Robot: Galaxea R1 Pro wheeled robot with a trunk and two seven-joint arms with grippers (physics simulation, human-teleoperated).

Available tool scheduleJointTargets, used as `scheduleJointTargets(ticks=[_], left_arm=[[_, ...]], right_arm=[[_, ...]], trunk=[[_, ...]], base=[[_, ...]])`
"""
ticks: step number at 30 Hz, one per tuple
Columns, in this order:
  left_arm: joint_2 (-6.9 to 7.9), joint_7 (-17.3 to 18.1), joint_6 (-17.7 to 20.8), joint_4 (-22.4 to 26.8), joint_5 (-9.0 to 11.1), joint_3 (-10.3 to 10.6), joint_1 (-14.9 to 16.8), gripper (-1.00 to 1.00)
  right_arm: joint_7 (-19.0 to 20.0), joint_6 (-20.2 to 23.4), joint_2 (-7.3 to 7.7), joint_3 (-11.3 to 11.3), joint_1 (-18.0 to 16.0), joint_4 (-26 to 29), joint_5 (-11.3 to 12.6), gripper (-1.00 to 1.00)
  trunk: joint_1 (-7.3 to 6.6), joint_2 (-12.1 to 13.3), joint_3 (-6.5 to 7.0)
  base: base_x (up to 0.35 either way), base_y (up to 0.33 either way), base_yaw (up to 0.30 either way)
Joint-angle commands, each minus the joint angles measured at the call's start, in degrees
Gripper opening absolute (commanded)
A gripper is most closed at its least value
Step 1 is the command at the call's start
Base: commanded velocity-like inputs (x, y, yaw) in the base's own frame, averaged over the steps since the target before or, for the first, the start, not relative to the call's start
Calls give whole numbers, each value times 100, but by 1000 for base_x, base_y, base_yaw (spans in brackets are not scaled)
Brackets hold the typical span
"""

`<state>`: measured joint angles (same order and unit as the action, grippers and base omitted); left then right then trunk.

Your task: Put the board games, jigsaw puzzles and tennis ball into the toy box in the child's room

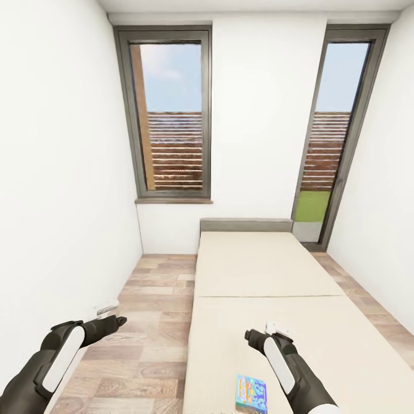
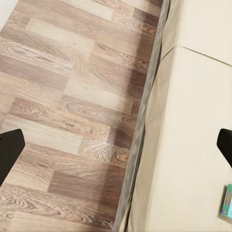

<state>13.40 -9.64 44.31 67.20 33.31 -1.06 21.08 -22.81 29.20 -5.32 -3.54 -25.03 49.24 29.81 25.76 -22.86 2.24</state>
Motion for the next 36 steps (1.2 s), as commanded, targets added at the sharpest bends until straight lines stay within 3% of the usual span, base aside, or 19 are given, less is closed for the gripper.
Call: scheduleJointTargets(ticks=[1,36], left_arm=[[0,-47,20,7,61,0,1,100],[-1,-48,18,4,61,8,1,100]], right_arm=[[-57,7,3,-16,-1,7,60,100],[-57,7,12,-9,-1,-26,52,100]], trunk=[[2,-6,-13],[2,-6,-340]], base=[[4,0,0],[0,0,-52]])
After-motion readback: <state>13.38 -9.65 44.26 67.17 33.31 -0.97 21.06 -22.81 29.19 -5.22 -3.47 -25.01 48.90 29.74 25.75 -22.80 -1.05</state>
